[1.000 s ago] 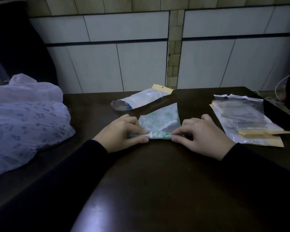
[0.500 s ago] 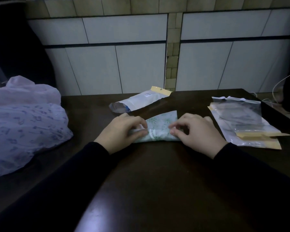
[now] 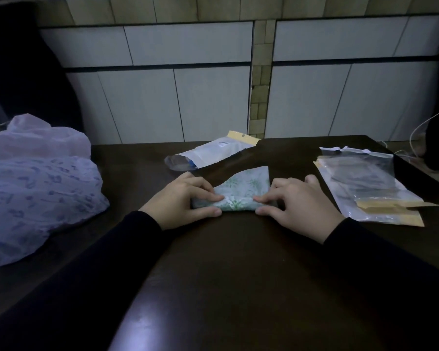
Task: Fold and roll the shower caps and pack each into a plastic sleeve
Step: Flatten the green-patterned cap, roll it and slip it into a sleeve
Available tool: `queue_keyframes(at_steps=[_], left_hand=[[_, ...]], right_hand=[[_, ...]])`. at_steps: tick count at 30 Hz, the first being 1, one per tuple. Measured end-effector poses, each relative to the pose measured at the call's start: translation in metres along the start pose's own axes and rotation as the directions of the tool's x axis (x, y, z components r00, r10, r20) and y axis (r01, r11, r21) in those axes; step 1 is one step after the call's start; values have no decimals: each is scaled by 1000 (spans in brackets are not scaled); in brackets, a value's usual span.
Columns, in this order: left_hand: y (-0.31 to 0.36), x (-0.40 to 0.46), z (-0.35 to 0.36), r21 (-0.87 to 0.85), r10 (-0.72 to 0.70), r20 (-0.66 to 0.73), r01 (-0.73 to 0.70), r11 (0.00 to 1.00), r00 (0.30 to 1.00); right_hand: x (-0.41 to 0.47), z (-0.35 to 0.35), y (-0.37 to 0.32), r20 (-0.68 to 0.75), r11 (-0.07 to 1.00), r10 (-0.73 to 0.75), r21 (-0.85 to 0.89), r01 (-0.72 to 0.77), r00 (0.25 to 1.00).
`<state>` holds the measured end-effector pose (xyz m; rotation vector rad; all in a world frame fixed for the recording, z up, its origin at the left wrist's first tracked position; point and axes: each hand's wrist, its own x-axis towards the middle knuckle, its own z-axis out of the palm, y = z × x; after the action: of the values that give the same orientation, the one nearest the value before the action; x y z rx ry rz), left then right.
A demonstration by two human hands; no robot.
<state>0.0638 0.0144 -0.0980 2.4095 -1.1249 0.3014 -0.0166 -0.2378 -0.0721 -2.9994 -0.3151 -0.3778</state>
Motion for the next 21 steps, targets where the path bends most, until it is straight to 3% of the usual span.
queue_keyframes(at_steps=[9, 12, 15, 17, 21], left_hand=[[11, -1, -9, -89, -83, 25, 85, 992, 996], [19, -1, -11, -184, -182, 67, 192, 964, 981], [23, 0, -11, -214, -195, 50, 201, 956, 980], [22, 0, -10, -158, -170, 25, 172, 972, 985], [16, 0, -5, -1, -64, -104, 64, 998, 993]], right_hand=[[2, -6, 0, -15, 997, -69, -25, 68, 998], [6, -8, 5, 115, 991, 14, 129, -29, 993], [11, -6, 7, 208, 954, 117, 247, -168, 971], [12, -2, 7, 160, 949, 150, 254, -188, 976], [10, 2, 6, -75, 969, 137, 219, -118, 988]])
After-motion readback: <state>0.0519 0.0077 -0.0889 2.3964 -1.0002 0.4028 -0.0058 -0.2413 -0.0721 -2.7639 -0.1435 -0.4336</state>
